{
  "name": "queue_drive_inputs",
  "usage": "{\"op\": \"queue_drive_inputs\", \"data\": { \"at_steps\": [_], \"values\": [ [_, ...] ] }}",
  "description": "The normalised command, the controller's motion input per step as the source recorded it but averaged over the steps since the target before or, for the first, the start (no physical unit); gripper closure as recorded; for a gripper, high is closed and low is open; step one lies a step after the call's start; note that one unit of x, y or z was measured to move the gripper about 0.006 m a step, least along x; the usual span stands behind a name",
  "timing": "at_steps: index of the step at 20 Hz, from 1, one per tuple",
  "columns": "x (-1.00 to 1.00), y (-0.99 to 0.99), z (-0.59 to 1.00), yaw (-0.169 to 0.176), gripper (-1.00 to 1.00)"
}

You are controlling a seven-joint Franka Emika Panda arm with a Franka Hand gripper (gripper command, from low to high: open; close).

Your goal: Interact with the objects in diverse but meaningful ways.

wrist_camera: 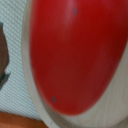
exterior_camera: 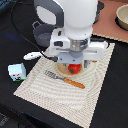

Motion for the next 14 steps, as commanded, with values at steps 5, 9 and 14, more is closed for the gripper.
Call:
{"op": "queue_drive_inputs", "data": {
  "at_steps": [5, 9, 14],
  "values": [
    [0.45, -0.06, -0.04, -0.070, 1.00],
    [0.50, -0.06, 0.00, -0.070, 1.00],
    [0.49, -0.08, 0.00, -0.060, 1.00]
  ]
}}
